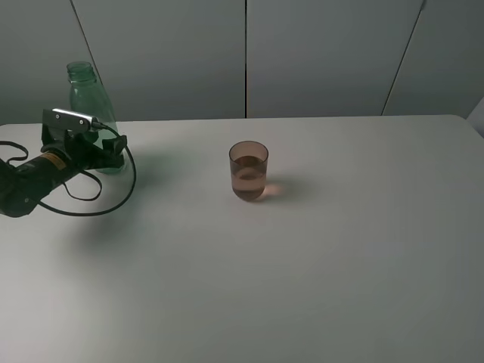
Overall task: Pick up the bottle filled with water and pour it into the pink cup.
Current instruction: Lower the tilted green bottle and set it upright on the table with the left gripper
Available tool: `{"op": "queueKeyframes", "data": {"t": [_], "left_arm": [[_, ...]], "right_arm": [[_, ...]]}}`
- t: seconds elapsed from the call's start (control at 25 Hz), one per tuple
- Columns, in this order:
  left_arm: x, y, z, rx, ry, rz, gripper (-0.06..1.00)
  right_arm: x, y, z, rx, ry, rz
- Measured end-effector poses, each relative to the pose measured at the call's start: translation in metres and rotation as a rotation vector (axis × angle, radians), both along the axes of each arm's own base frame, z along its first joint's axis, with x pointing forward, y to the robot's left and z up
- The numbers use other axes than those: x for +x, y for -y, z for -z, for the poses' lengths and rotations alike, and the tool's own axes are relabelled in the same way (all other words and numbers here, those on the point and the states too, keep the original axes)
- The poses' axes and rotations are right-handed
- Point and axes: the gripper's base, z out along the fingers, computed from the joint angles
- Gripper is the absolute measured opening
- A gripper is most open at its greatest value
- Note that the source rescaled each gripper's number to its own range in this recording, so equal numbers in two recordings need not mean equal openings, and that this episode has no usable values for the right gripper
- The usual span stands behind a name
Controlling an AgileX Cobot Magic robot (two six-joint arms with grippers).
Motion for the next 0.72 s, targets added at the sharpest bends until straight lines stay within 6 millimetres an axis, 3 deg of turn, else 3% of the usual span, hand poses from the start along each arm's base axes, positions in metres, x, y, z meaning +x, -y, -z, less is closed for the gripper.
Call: {"op": "queueKeyframes", "data": {"t": [0.52, 0.6, 0.68, 0.72], "left_arm": [[0.0005, 0.0007, -0.0001, 0.001, 0.0, 0.002, 0.01], [0.0005, 0.0007, 0.0, 0.001, -0.002, 0.002, 0.16], [0.0004, 0.0006, 0.0002, 0.001, -0.005, 0.001, 0.37], [0.0004, 0.0006, 0.0005, 0.001, -0.007, 0.001, 0.41]], "right_arm": [[0.0, 0.0, 0.0, 0.0, 0.0, 0.0], [0.0, 0.0, 0.0, 0.0, 0.0, 0.0], [0.0, 0.0, 0.0, 0.0, 0.0, 0.0], [0.0, 0.0, 0.0, 0.0, 0.0, 0.0]]}}
